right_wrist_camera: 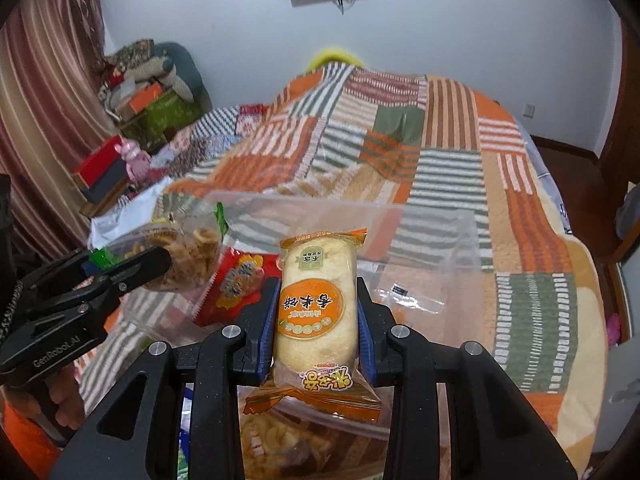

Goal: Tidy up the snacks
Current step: 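Lower both held snacks into the clear box and open both tools, then grasp the white snack bag with the left tool while the right tool grasps the biscuit roll, then carry both snacks into the clear box and open both tools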

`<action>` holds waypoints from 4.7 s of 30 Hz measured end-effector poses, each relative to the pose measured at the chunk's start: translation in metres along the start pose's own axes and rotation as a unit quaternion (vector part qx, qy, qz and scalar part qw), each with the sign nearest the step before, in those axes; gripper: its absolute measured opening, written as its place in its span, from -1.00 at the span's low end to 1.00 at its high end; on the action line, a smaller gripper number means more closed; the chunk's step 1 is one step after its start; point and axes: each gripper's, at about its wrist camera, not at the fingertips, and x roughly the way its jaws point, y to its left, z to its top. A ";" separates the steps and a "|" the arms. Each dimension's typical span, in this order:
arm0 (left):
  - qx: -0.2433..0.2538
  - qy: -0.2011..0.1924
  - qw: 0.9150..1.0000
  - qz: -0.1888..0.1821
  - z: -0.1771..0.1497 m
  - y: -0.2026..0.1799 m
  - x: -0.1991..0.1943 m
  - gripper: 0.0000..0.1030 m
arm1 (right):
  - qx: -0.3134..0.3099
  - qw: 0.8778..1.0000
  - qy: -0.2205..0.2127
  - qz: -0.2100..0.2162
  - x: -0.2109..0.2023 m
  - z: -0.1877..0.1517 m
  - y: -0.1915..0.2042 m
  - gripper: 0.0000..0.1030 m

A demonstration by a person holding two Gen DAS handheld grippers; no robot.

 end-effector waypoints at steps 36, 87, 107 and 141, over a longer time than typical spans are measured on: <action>0.024 0.004 1.000 0.008 -0.028 -0.006 -0.076 0.45 | -0.007 0.997 -0.066 -0.049 -0.094 -0.038 -0.016 0.16; -0.018 0.096 0.995 -0.004 -0.127 -0.003 -0.035 0.11 | 0.067 0.993 0.046 -0.082 -0.060 -0.125 -0.086 -0.08; -0.007 0.032 0.999 -0.006 -0.107 -0.005 -0.091 -0.17 | 0.077 0.994 -0.024 -0.074 -0.105 -0.116 -0.081 -0.18; 0.017 -0.045 0.998 -0.035 -0.010 -0.037 -0.066 -0.17 | 0.043 0.990 -0.138 0.001 -0.096 -0.030 -0.032 -0.18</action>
